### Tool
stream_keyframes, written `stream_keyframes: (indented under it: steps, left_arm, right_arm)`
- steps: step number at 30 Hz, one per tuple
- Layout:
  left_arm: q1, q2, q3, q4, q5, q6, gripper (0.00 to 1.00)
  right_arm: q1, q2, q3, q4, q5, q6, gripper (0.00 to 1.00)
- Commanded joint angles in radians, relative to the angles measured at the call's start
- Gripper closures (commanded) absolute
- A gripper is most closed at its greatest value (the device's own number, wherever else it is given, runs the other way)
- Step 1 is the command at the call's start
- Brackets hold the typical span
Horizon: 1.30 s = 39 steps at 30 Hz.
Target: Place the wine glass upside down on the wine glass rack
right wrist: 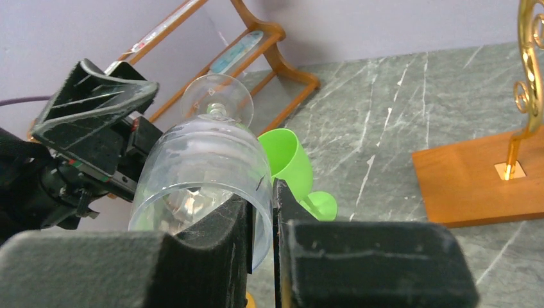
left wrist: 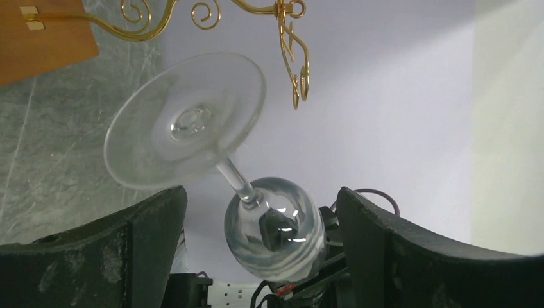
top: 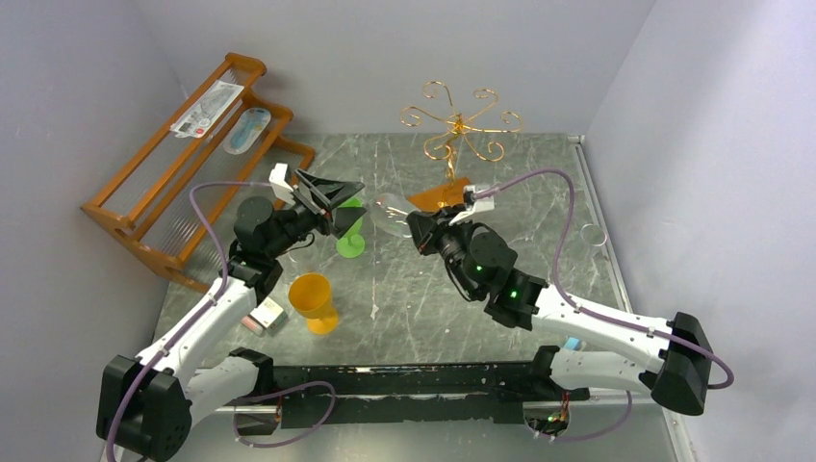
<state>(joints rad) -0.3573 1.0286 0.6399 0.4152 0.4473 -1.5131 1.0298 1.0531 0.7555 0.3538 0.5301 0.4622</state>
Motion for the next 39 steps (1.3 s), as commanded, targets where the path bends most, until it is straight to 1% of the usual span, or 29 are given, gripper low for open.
stream_keyframes:
  steps: [1,3,6,8,10,13,18,23,29,32,37,38,39]
  left_arm:
    - [-0.009,-0.020,-0.032,0.055,-0.059,-0.084,0.15]
    - [-0.014,-0.033,-0.028,0.069,-0.093,-0.093,0.22]
    - [-0.014,-0.051,0.022,-0.032,-0.137,-0.081,0.29]
    - [-0.014,-0.060,0.044,-0.060,-0.158,-0.090,0.35]
    - [-0.014,-0.069,0.042,-0.038,-0.185,-0.108,0.39]
    - [-0.014,-0.075,0.050,-0.019,-0.221,-0.116,0.41]
    - [-0.014,-0.067,0.062,0.017,-0.245,-0.124,0.50]
    - [-0.015,-0.054,0.080,0.030,-0.281,-0.132,0.66]
    - [-0.015,-0.045,0.082,0.072,-0.309,-0.147,0.71]
    - [-0.016,-0.041,0.083,0.090,-0.316,-0.154,0.71]
    - [-0.017,-0.032,0.092,0.092,-0.324,-0.157,0.67]
    - [-0.017,-0.031,0.092,0.091,-0.324,-0.159,0.67]
    - [-0.016,-0.029,0.088,0.093,-0.326,-0.163,0.70]
  right_arm:
    - [0.037,0.005,0.034,0.152,0.061,-0.041,1.00]
    - [0.042,0.005,0.024,0.173,0.040,-0.042,1.00]
    - [0.045,0.001,0.006,0.206,0.016,-0.037,1.00]
    - [0.045,-0.001,-0.003,0.224,0.005,-0.035,1.00]
    - [0.045,0.000,-0.007,0.233,-0.002,-0.031,1.00]
    - [0.045,0.006,-0.016,0.243,-0.002,-0.014,1.00]
    - [0.045,0.009,-0.021,0.253,-0.002,0.002,1.00]
    - [0.045,0.011,-0.031,0.272,-0.020,0.016,1.00]
    - [0.045,0.031,-0.039,0.284,-0.051,0.035,1.00]
    - [0.044,0.041,-0.042,0.296,-0.067,0.042,1.00]
    - [0.045,0.051,-0.047,0.322,-0.112,0.031,1.00]
    - [0.044,0.049,-0.051,0.333,-0.125,0.029,1.00]
    - [0.044,0.047,-0.054,0.339,-0.136,0.026,1.00]
